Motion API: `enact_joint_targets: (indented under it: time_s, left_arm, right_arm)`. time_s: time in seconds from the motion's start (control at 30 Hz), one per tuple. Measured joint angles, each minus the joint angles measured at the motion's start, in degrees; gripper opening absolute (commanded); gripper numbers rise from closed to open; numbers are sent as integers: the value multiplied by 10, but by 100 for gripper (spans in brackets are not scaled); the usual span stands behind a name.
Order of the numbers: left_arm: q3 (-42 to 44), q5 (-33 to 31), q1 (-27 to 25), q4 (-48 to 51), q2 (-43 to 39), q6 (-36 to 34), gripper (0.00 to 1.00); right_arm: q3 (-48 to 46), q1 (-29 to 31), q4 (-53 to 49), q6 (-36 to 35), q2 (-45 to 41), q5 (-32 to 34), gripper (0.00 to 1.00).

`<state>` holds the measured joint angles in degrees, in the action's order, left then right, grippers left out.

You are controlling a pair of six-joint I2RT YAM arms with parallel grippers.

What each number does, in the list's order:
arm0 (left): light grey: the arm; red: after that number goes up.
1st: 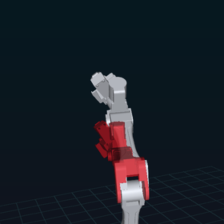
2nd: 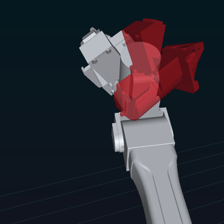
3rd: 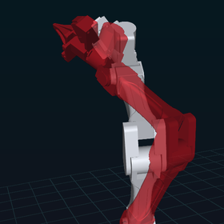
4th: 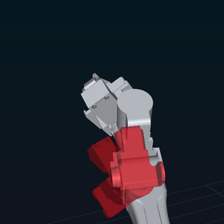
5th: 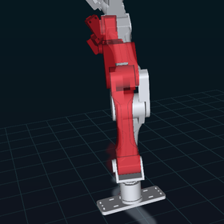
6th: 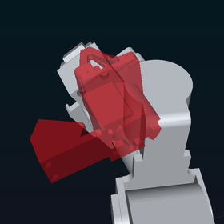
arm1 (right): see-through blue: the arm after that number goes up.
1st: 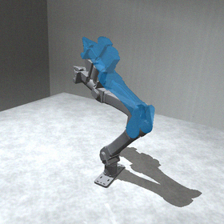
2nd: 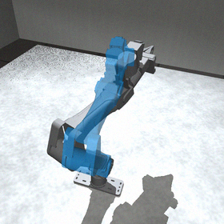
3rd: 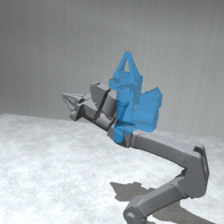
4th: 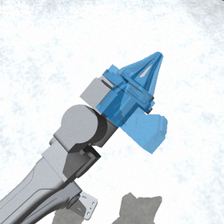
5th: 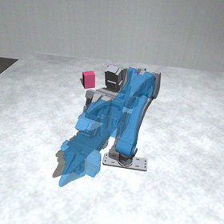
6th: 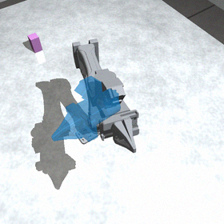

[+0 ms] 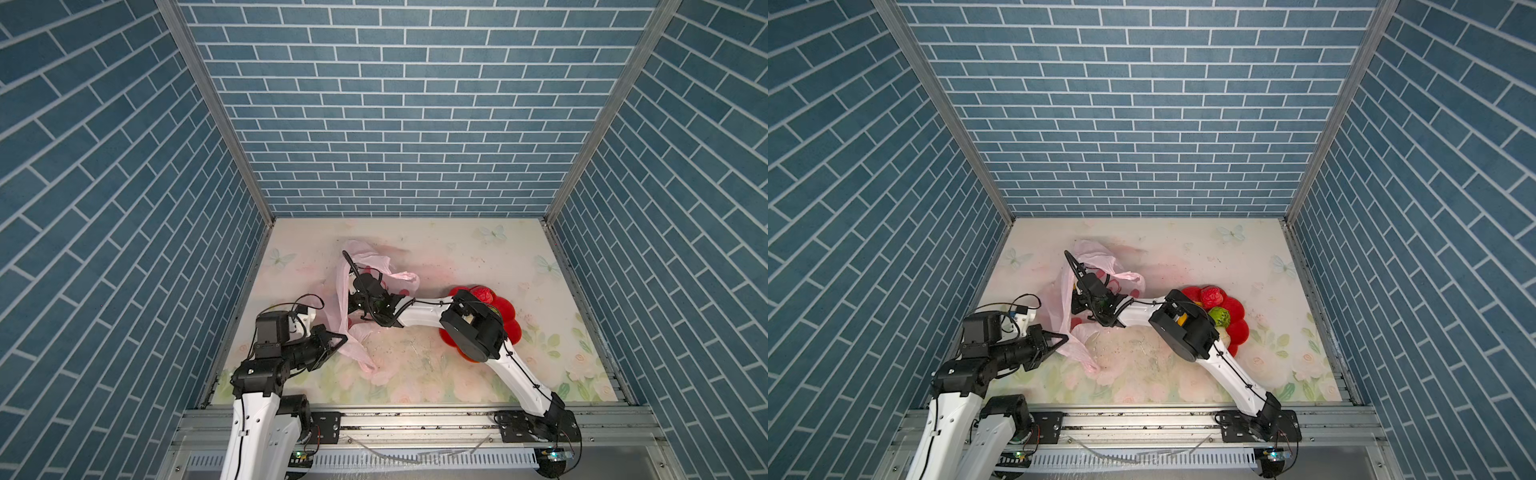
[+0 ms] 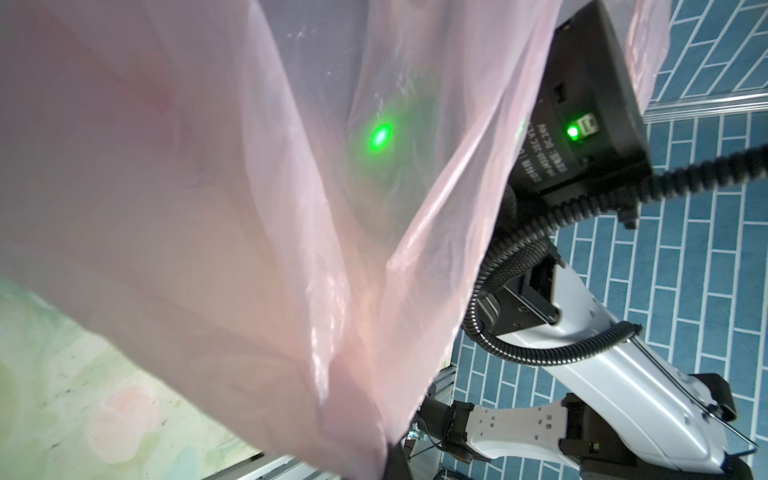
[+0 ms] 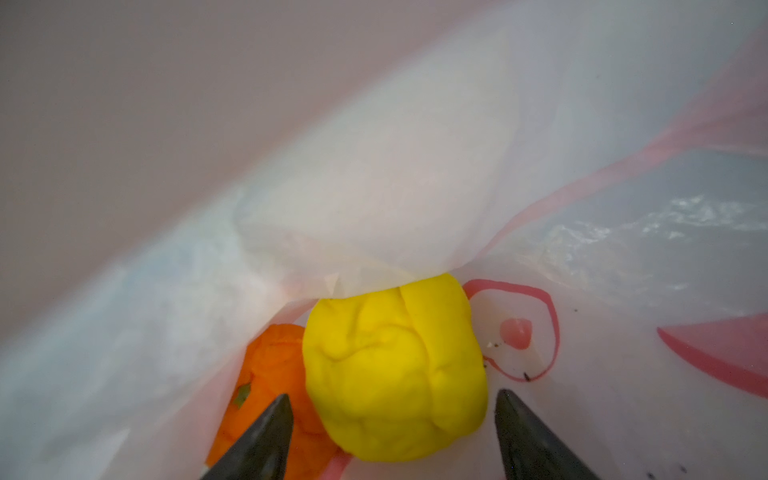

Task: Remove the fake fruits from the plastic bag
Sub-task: 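Close the right gripper on the yellow lemon inside the bag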

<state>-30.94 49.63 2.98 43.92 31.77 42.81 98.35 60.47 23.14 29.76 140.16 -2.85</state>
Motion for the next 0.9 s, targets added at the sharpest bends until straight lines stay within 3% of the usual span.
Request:
enact_joint_targets:
  time_s: [0.33,0.47,0.6,0.77,0.9]
  left_arm:
    - [0,25,0,-16,6,-3,4]
    - [0,33,0,-19,6,-4,4]
    - [0,36,0,-18,6,-7,3]
    - [0,36,0,-18,6,-12,3]
    - [0,32,0,-17,5,-13,3]
  right_arm:
    - [76,0,-6,34,50,26,78]
    - [105,0,-10,50,70,38,74]
    - [131,-1,-17,63,83,46,61]
    - [135,-5,-14,84,86,48,33]
    - [125,-13,-2,95,85,46,20]
